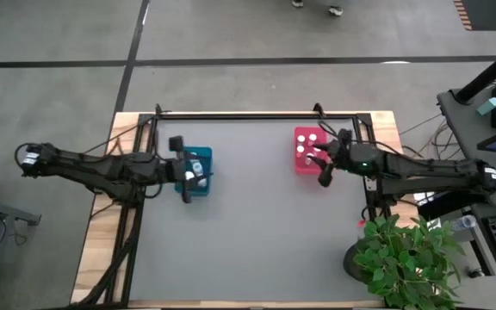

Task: Pick and place medicine bottles into bin by pill shape (circle, oval)
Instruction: Return to Home Position

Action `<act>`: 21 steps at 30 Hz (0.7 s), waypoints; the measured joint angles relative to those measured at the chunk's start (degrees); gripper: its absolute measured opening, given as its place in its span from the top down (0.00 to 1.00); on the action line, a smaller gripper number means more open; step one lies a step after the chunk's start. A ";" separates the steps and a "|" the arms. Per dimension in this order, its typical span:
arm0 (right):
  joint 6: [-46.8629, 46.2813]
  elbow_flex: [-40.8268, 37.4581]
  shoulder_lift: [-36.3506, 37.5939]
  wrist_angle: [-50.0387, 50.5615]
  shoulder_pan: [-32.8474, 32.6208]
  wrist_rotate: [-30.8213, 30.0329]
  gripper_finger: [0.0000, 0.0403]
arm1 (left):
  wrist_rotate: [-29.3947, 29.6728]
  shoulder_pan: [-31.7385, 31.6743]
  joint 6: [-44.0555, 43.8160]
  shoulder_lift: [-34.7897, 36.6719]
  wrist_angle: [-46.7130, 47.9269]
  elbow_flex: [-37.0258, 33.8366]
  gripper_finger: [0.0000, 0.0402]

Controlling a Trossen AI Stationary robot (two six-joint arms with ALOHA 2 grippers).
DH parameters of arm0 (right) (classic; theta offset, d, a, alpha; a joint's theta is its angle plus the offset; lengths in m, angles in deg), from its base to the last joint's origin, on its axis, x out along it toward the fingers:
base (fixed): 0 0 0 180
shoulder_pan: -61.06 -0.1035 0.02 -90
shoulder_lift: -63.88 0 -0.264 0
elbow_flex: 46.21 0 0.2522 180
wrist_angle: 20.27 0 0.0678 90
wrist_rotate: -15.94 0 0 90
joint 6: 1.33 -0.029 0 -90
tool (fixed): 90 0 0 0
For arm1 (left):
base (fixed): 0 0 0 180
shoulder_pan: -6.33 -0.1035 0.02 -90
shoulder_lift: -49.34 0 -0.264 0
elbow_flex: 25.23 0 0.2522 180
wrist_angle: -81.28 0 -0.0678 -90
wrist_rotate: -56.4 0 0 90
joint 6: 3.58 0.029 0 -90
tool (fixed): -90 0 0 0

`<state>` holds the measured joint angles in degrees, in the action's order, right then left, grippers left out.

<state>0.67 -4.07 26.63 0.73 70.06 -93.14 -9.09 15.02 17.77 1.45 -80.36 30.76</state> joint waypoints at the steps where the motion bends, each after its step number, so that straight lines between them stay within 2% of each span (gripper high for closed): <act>1: 1.65 -0.78 1.74 -0.41 -0.36 0.01 0.58 | -0.02 0.00 -0.05 2.06 0.00 -1.56 0.52; 6: 7.45 -4.95 8.98 -2.43 -0.87 1.71 0.60 | 0.00 -0.07 -1.37 12.41 -2.43 -9.51 0.52; 13: 12.47 -14.22 17.32 -12.97 -0.87 5.98 0.62 | 1.58 -0.11 -1.28 23.37 -5.97 -19.08 0.52; 18: 14.52 -18.08 22.56 -13.96 -0.87 6.19 0.62 | 3.00 -0.11 -1.27 32.65 -5.50 -24.77 0.55; 21: 15.98 -19.40 25.97 -13.95 -0.87 9.34 0.63 | 3.21 -0.11 -1.53 37.87 -5.58 -27.49 0.59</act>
<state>16.65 -23.47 52.60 -13.21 69.18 -83.80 -5.88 14.91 16.24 39.32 -85.94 3.28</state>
